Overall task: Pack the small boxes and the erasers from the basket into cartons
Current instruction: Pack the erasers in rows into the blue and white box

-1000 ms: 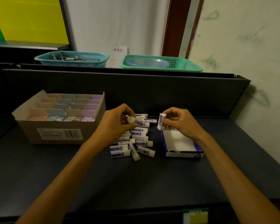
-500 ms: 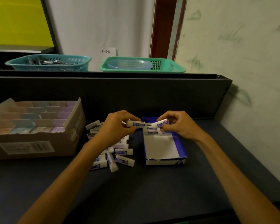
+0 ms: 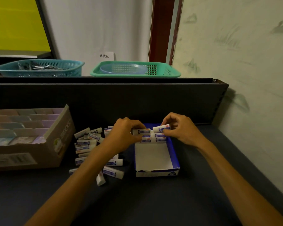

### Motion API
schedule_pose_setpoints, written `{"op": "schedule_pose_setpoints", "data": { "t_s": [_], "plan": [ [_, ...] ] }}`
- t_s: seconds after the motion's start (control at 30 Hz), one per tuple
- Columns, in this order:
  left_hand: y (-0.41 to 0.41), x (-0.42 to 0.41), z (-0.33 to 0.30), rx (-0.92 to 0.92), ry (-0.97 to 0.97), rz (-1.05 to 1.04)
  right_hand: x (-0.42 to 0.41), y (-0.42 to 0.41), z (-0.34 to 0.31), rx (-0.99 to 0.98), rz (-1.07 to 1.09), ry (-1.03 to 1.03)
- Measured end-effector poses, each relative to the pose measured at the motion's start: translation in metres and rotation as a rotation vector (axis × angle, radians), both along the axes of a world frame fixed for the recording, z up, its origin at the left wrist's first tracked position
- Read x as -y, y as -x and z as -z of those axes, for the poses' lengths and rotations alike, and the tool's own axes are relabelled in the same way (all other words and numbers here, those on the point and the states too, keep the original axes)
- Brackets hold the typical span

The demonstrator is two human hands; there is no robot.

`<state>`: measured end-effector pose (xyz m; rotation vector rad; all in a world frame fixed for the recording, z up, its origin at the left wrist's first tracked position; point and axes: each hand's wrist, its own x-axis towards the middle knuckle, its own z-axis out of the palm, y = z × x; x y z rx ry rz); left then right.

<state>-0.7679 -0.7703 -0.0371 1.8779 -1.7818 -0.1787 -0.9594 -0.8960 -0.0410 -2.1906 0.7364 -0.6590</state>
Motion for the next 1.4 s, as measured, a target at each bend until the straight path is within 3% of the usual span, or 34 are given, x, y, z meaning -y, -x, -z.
{"op": "schedule_pose_setpoints", "data": {
  "t_s": [0.1, 0.23, 0.53, 0.73, 0.9, 1.03, 1.4],
  "plan": [
    [0.007, 0.006, 0.004, -0.011, -0.044, 0.017, 0.002, 0.003, 0.002, 0.064, 0.044, 0.004],
    [0.011, 0.014, 0.012, 0.112, -0.136, -0.002, 0.005, 0.006, 0.003, 0.024, 0.013, 0.009],
    [0.016, 0.021, 0.017, 0.399, -0.199, -0.006, -0.001, 0.004, 0.003, -0.276, -0.089, 0.071],
    [0.012, 0.017, 0.021, 0.264, -0.21, -0.021, -0.004, 0.002, 0.004, -0.408, -0.062, 0.175],
    [0.012, 0.018, 0.022, 0.339, -0.143, -0.005, -0.002, -0.002, 0.006, -0.509, -0.05, 0.274],
    [0.012, 0.019, 0.024, 0.253, -0.147, -0.008, 0.001, -0.008, 0.008, -0.573, -0.043, 0.342],
    [0.011, 0.022, 0.02, 0.18, -0.198, 0.006, -0.004, -0.009, 0.004, -0.602, -0.029, 0.382]
  ]
}}
